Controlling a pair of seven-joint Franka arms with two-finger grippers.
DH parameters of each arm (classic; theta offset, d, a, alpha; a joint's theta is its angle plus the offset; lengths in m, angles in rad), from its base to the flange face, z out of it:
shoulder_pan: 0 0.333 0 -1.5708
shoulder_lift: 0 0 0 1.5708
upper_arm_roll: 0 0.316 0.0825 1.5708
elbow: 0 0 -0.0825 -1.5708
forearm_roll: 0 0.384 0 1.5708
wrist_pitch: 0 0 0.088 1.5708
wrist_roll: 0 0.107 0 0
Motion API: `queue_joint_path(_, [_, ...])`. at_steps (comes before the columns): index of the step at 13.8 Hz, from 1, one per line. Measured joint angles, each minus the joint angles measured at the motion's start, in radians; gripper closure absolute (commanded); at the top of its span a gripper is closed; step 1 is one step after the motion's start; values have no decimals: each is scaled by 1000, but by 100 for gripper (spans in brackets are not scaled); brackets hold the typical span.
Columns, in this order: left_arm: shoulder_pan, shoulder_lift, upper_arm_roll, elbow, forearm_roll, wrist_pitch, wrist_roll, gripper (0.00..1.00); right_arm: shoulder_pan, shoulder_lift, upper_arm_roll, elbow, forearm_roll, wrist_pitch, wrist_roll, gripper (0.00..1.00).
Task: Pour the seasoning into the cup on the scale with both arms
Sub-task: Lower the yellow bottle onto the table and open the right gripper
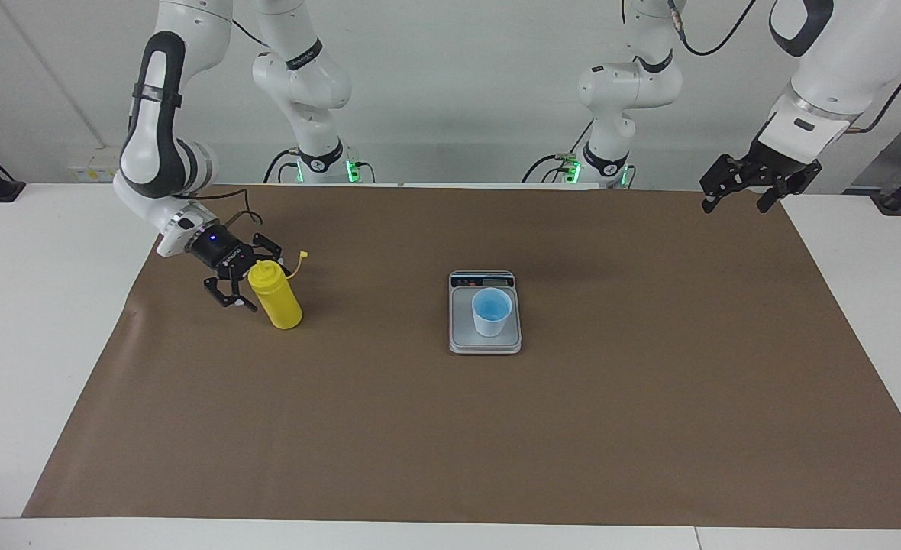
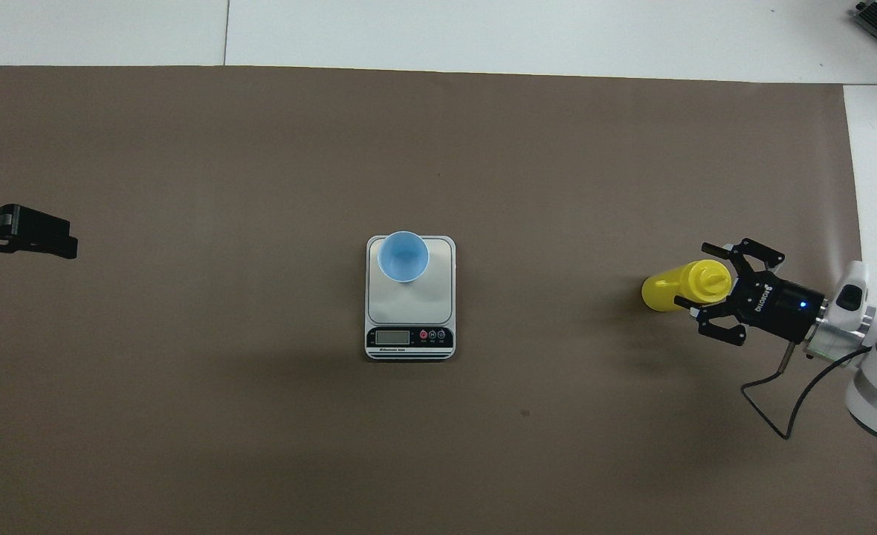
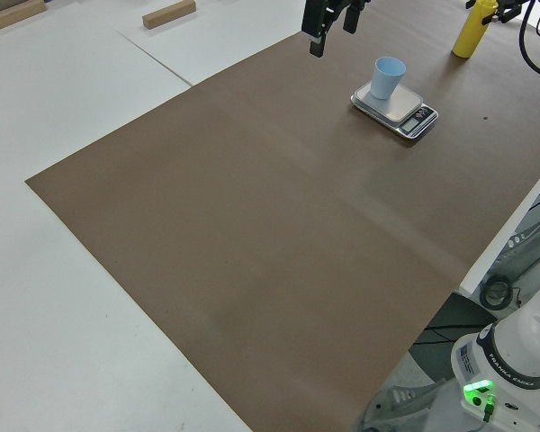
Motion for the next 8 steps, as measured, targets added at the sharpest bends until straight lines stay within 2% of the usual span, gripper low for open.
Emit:
queue_joint_path(4, [0,0,0,0,0,0,0,0,-12,0,0,0,-8,-12,0,0])
queue_joint_path(8, [0,0,0,0,0,0,0,0,-85,-2,-2,1,-134,-52,-2,0])
